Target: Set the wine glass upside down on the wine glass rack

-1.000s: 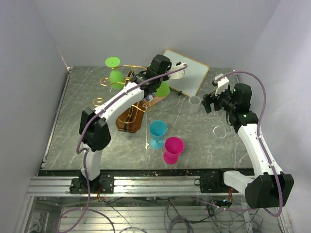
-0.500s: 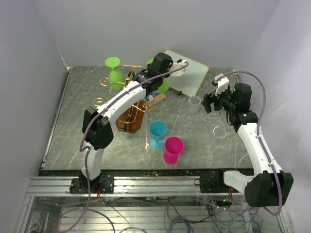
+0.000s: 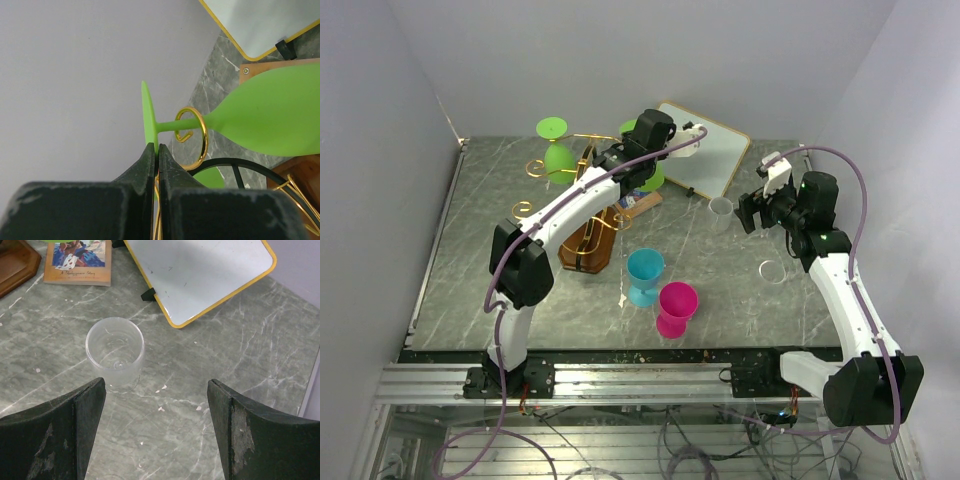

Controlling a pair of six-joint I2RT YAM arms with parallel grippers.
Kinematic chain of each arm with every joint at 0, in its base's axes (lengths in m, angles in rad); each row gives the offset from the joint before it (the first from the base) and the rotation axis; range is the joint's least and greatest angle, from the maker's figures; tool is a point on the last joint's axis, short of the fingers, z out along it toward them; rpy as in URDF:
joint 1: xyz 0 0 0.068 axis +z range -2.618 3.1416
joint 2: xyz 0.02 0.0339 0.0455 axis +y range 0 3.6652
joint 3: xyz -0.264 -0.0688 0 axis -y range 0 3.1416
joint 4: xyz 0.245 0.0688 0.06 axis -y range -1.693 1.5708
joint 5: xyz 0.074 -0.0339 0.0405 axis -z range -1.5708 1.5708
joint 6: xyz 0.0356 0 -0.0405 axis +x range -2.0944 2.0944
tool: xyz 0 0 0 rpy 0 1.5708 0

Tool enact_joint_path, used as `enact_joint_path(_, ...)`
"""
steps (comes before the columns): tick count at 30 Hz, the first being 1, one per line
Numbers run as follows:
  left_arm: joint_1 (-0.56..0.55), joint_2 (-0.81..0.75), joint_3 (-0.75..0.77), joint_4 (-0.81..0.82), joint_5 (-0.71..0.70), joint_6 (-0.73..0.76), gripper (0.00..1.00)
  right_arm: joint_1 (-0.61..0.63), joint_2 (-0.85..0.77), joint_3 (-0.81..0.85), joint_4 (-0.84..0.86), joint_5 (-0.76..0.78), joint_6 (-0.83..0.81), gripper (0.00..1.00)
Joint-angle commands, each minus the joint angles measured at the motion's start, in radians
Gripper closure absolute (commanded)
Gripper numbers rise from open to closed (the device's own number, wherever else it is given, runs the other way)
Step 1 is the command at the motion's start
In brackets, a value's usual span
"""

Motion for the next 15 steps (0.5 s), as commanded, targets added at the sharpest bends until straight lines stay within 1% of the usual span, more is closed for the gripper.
enact_joint_path(1,0.004,0.006,0.014,0.010,-0.037,0.009,0.91,-0.009,-0.013,-0.009,0.016,-0.010,0.001,0.18)
enact_joint_path(10,0.012,-0.001,-0.008,0.008,-0.019,-0.002,0.90,-0.019,-0.016,-0.010,0.016,-0.018,0.002,0.18)
enact_joint_path(15,0.015,0.001,-0.013,0.012,-0.015,-0.004,0.87,-0.028,-0.019,-0.009,0.016,-0.025,0.003,0.18)
